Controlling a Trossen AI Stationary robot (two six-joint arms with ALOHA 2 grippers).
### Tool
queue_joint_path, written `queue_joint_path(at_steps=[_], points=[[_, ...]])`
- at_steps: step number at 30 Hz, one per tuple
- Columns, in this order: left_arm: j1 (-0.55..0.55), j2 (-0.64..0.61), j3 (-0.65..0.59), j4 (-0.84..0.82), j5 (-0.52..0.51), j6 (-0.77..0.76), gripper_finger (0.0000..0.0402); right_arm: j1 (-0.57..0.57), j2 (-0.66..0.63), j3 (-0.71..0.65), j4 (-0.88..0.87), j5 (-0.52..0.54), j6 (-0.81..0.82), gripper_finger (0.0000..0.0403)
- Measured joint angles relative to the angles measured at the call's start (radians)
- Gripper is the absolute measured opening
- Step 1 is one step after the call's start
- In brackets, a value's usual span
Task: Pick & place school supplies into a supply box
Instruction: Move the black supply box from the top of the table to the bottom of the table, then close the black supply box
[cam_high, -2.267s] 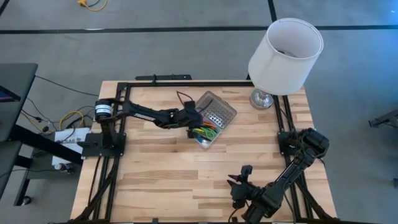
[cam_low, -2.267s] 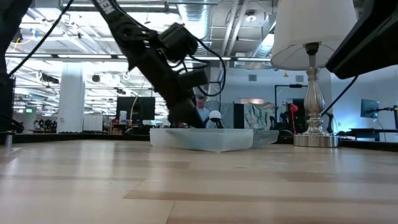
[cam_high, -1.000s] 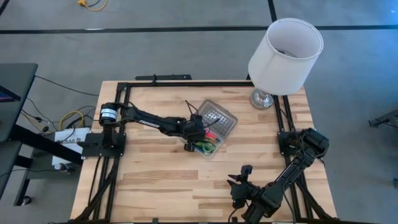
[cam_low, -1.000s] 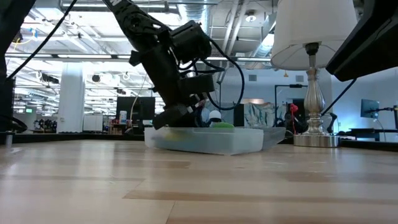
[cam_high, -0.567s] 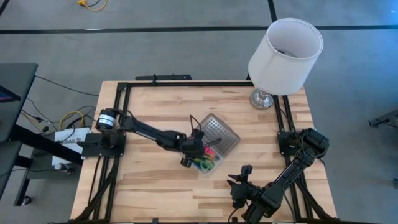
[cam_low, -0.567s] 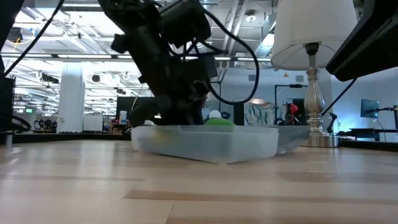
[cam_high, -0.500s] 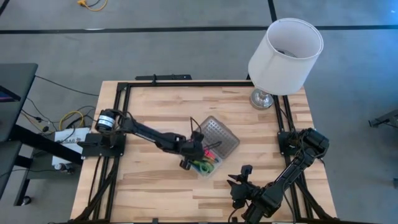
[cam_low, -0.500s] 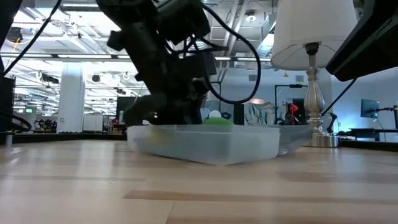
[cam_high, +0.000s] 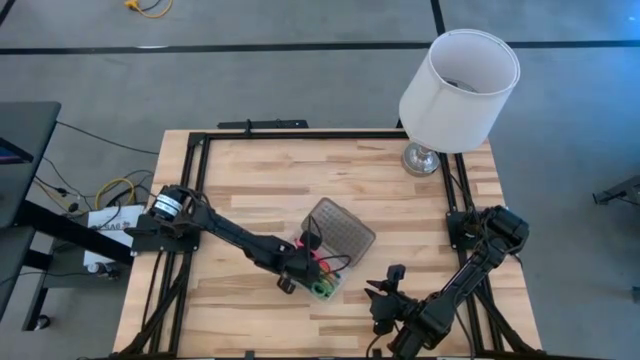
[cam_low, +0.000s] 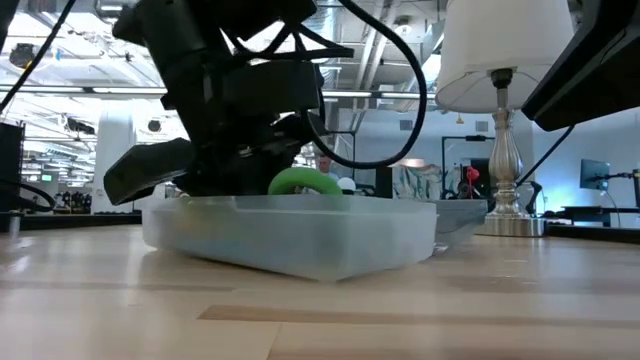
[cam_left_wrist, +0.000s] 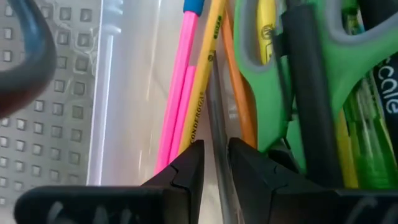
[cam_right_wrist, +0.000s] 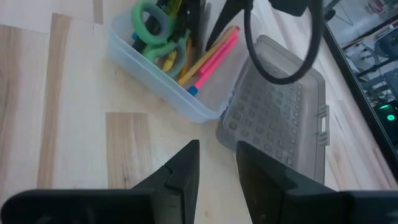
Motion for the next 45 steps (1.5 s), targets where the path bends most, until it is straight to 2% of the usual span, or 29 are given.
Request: queue_joint_path(at_steps=[2,9,20,27,36,41,45], points=[[-0.004,-0.007,0.027,-0.023,-0.029,0.012,0.0077,-0.005,0.000,0.000,0.000,0.000,0.000,0.0102],[0.003,-0.080,0.111,-0.111,-0.037,0.048,0.0077,-0.007,0.000,0.000,0.005,-0.022,0.000,0.0102],[-0.005,-0.096,0.137,-0.150,-0.039,0.022,0.0077,-0.007,0.000,0.000,-0.007,-0.006,0.000,0.0102],[-0.079,-0.182,0.138,-0.213,-0.040,-0.104,0.0077,-0.045,0.000,-0.036,-0.049,0.034,0.041,0.0102],[-0.256,-0.244,0.131,-0.257,-0.051,-0.367,0.0077,-0.146,0.000,-0.103,-0.297,0.065,0.357,0.0102],[-0.339,-0.227,0.086,-0.228,-0.126,-0.504,0.0077,-0.207,-0.003,-0.116,-0.445,0.167,0.544,0.0102],[-0.382,-0.226,0.017,-0.177,-0.193,-0.624,0.0077,-0.249,-0.009,-0.117,-0.513,0.193,0.570,0.0102]])
